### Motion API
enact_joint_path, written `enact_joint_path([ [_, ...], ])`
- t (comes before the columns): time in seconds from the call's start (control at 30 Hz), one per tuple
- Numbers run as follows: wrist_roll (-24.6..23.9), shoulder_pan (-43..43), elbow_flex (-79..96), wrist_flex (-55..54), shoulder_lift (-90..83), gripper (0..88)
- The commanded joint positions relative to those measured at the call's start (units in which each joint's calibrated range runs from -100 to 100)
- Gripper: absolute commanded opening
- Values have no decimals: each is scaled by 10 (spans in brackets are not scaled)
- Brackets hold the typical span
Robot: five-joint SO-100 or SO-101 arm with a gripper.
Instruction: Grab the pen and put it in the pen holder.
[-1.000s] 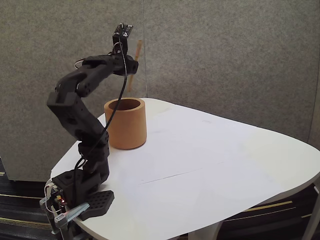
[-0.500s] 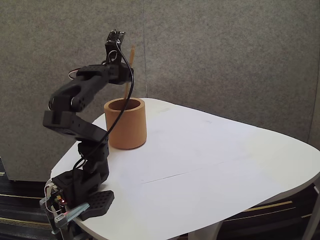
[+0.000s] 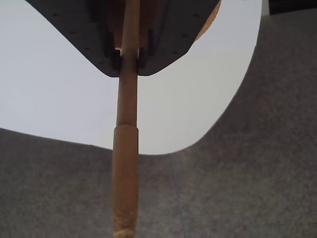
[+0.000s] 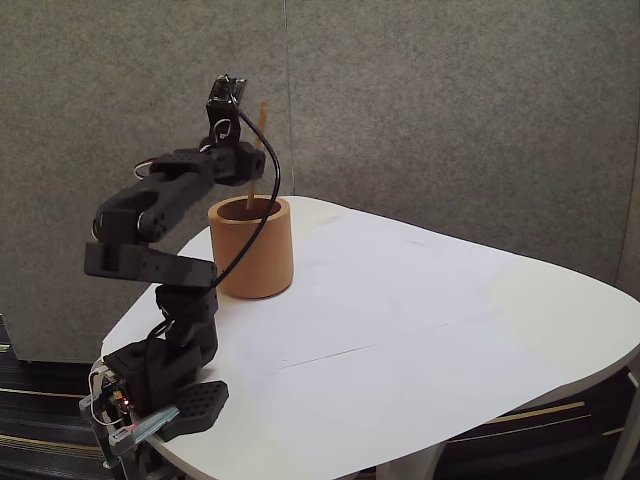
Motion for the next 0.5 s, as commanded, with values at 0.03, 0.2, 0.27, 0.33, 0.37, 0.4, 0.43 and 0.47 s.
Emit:
enact_joint_path([
  [0.03,1,-16,15,-47,-16,7],
  [0.2,1,-16,42,-67,-17,7],
  [0.27,1,-15,60,-93,-17,7],
  [0.33,1,-16,78,-115,-17,7],
  [0.37,1,-16,86,-125,-17,7],
  [0.4,1,-16,92,-133,-17,7],
  [0.43,1,-16,100,-143,-17,7],
  [0.47,1,-16,106,-152,-17,7],
])
